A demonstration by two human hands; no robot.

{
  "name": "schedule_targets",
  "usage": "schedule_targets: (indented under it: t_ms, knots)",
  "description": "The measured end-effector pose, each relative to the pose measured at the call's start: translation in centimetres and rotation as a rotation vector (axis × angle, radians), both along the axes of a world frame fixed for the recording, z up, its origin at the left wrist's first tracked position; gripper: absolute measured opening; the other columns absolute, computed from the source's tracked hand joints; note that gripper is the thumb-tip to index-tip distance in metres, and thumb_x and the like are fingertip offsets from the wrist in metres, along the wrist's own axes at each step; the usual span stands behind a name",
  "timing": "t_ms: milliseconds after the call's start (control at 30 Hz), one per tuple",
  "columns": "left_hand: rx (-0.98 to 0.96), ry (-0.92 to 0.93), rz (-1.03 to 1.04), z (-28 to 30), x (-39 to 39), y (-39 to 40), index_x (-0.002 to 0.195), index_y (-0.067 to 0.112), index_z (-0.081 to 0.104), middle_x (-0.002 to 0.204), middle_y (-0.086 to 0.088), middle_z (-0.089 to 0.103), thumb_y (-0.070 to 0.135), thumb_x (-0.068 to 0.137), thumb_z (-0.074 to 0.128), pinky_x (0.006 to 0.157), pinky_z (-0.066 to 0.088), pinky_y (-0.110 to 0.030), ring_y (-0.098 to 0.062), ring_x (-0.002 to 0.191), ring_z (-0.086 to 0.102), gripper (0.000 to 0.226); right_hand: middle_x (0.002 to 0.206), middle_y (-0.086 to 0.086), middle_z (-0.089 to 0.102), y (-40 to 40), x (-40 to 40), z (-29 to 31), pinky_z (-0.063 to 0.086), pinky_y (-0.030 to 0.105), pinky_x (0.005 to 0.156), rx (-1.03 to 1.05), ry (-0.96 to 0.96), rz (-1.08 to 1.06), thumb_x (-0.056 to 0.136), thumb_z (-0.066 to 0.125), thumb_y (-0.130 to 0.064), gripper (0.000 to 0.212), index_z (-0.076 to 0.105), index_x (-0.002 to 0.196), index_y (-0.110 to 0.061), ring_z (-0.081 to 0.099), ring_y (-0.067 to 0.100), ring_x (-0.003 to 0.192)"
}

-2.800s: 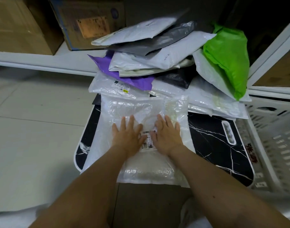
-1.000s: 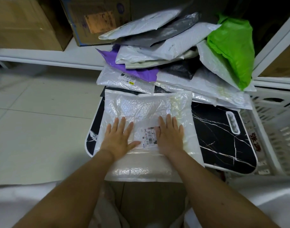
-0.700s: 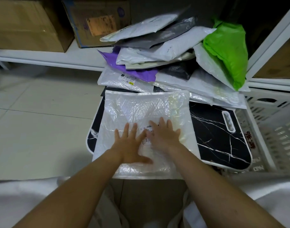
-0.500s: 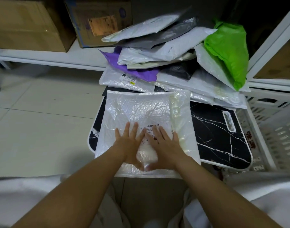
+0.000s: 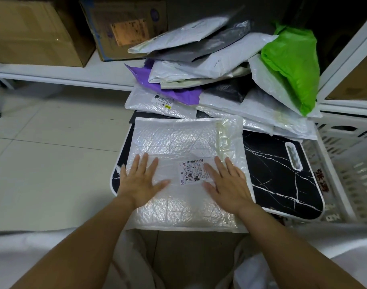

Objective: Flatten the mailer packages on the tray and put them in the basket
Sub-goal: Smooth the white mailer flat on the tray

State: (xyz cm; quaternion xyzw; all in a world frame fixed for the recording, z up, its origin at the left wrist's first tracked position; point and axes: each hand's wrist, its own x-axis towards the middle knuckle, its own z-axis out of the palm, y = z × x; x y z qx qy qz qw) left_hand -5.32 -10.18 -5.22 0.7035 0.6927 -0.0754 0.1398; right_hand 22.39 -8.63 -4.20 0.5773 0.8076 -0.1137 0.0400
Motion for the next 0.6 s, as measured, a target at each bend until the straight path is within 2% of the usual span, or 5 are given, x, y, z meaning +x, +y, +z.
schedule_targets:
  t_ms: [167,300,400,467,600]
  knots:
    - [0.12,0.054,0.119,-0.9,0.9,-0.2,0.149,0.029,-0.017,0.157,-0.003,-0.022,0.079,0.08,-0.004,0.118,-0.004,-0.05,-0.021,0.144,-0.023,0.086,0.144,-0.003,0.034,2.5,-1.0,0.5,0.032,0.041,0.096,0.155,-0.066,-0.118,0.095,0.018,-0.063,0.063,0.016,0.151,-0.033,0.033,0.022,0.127]
    - [0.152,0.07,0.115,-1.2,0.8,-0.2,0.15,0.027,-0.016,0.158,-0.004,-0.02,0.074,0.084,-0.005,0.119,-0.004,-0.047,-0.021,0.144,-0.022,0.081,0.111,0.003,0.049,4.9,-2.8,0.5,0.035,0.041,0.086,0.255,-0.119,-0.197,0.096,0.027,-0.056,0.047,0.038,0.133,-0.031,0.045,0.022,0.102]
    - [0.146,0.083,0.113,-1.2,0.6,-0.2,0.149,0.027,-0.019,0.157,-0.004,-0.022,0.074,0.084,-0.007,0.119,-0.005,-0.046,-0.022,0.144,-0.024,0.081,0.132,0.01,0.047,6.4,-4.6,0.3,0.028,0.05,0.108,0.313,-0.06,-0.171,0.097,0.033,-0.041,0.041,0.051,0.126,-0.021,0.036,0.028,0.13]
    - [0.142,0.082,0.107,-1.2,0.6,-0.2,0.148,0.027,-0.021,0.156,-0.004,-0.024,0.074,0.083,-0.009,0.119,-0.005,-0.046,-0.022,0.143,-0.026,0.081,0.158,0.009,0.019,7.4,-5.3,0.0,0.012,0.053,0.118,0.213,-0.036,-0.122,0.1,0.028,-0.035,0.049,0.036,0.144,-0.014,0.011,0.028,0.147]
    - [0.124,0.095,0.094,-1.2,0.7,-0.2,0.149,0.026,-0.02,0.156,-0.005,-0.025,0.074,0.083,-0.011,0.119,-0.006,-0.047,-0.024,0.142,-0.027,0.082,0.163,0.0,-0.003,8.6,-7.1,0.0,0.004,0.067,0.111,0.139,-0.06,-0.026,0.099,0.012,-0.052,0.057,0.009,0.153,-0.034,-0.005,0.034,0.148]
